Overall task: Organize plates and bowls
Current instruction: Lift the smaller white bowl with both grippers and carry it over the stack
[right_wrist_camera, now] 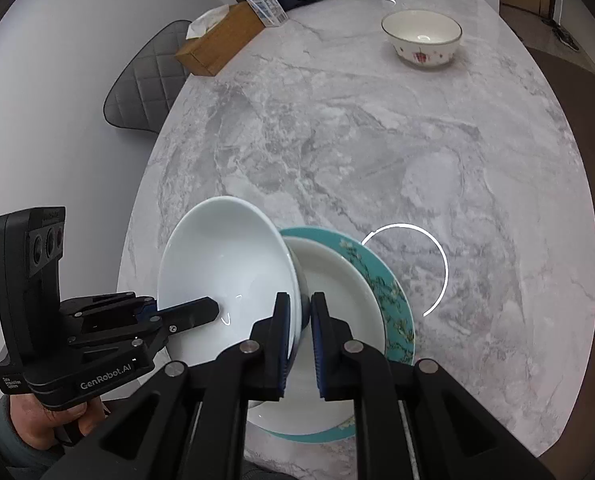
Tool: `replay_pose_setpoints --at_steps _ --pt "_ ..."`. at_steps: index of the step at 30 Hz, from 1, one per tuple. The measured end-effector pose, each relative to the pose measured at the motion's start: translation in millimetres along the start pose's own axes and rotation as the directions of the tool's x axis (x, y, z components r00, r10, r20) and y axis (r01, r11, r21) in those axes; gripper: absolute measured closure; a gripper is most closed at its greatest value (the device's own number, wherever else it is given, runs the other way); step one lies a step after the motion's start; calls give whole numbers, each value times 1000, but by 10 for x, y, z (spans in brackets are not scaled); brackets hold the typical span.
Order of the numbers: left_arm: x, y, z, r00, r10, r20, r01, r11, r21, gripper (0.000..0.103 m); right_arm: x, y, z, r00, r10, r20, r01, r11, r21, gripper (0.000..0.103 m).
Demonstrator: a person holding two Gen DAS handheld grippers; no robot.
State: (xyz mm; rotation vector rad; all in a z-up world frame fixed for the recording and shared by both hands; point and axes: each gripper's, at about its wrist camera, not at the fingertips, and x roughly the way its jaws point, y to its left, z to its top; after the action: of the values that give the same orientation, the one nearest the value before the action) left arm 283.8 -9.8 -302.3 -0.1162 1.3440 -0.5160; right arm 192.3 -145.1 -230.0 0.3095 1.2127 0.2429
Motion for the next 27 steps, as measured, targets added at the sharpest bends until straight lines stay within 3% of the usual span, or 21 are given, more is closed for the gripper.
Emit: replay_pose_setpoints --at_steps 13,16,27 --pt "386 -43 -103 994 76 -77 -69 993 94 93 331 -177 -317 994 -67 -90 70 997 35 92" --pt "394 -58 -94 993 95 -63 -88 990 108 92 356 -216 -336 993 -68 -94 73 996 43 92" --pt "403 -31 -51 995 80 -65 -75 995 71 89 403 -175 -318 991 -97 -87 98 995 10 94"
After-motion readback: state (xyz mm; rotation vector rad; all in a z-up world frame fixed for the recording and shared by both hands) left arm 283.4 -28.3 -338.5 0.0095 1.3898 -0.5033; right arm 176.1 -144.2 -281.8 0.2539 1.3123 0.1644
